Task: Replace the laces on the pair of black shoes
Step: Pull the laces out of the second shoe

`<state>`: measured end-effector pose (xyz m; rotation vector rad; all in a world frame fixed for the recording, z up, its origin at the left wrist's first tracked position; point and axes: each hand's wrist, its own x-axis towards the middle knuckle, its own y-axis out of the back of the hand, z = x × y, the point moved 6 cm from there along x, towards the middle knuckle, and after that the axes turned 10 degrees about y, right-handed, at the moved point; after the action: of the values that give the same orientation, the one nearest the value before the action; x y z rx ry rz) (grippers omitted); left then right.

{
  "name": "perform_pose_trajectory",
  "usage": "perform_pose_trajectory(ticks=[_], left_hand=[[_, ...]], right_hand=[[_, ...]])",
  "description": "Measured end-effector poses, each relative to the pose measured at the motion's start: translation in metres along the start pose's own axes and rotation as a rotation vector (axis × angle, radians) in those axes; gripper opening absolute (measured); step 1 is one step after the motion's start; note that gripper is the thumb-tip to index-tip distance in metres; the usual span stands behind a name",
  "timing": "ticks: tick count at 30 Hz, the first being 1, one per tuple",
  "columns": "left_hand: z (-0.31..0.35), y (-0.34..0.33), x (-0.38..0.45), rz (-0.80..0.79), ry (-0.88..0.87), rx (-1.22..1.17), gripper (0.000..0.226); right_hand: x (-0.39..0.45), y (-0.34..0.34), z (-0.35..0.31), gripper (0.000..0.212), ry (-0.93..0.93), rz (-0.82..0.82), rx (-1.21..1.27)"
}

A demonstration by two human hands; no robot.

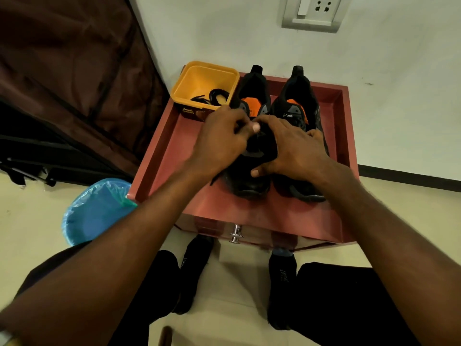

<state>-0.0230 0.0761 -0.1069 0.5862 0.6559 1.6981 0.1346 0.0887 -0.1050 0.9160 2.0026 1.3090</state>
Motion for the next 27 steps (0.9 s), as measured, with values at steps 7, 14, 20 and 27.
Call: perform_pose_trajectory(ticks=[7, 14, 20, 27], left_hand=[[0.006, -0.012, -0.007, 0.014, -0.111, 0.369, 0.019], [-0.007, 0.005, -0.004, 0.083, 0.220, -0.103, 0.009], [-0.008, 0.010, -0.003, -0.014, 0.470, -1.130, 0.007], [0.007, -0.017, -0.008, -0.094, -0.067, 0.159, 0.014]], right_hand=[[0.000, -0.001, 0.001, 0.114, 0.004, 0.001, 0.009], [-0.002, 0.000, 0.002, 0.114, -0.003, 0.003, 0.013], [-0.002, 0.001, 0.001, 0.116, -0.008, -0.001, 0.014], [0.000, -0.001, 0.002, 0.115, 0.006, 0.005, 0.001]])
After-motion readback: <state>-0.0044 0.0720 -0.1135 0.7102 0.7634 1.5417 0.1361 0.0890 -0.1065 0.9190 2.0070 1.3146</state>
